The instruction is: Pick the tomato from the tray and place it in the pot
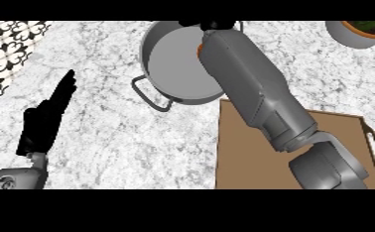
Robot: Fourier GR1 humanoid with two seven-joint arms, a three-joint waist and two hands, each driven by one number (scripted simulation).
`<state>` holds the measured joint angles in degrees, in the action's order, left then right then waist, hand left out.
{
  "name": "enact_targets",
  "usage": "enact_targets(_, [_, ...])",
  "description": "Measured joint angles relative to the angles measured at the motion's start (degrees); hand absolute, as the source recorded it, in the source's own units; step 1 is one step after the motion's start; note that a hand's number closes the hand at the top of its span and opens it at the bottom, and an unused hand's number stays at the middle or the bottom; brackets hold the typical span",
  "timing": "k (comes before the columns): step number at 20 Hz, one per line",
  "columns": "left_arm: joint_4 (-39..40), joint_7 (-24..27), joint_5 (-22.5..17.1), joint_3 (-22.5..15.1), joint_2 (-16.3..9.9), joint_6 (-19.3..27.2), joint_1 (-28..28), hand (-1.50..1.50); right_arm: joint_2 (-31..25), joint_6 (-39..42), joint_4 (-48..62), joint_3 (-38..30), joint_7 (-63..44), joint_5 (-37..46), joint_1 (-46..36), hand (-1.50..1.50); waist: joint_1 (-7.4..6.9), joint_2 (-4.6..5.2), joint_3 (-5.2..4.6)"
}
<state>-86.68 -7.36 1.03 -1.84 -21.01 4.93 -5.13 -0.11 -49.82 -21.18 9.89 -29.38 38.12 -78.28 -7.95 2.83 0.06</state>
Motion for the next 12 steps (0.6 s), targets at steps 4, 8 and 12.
enact_targets(4, [1.08, 0.13, 0.35, -0.02, 0.48, 0.31, -0.29, 0.00, -0.07, -4.33, -3.73, -2.58, 5.09, -5.07, 1.11, -1.50, 0.42, -0.31, -0.01])
enact_targets(8, [1.80, 0.32, 0.35, 0.32, 0.38, -0.02, -0.38, 0.00, 0.03, -4.93, -5.62, -4.22, 9.26, -11.69, 1.51, -1.50, 0.95, -0.70, -0.04])
enact_targets(12, [2.54, 0.44, 0.33, 1.21, 0.29, 0.07, 0.02, 0.00, 0.08, -4.23, -8.88, -3.77, 15.34, -19.39, 4.75, -1.50, 2.11, -1.24, -0.04])
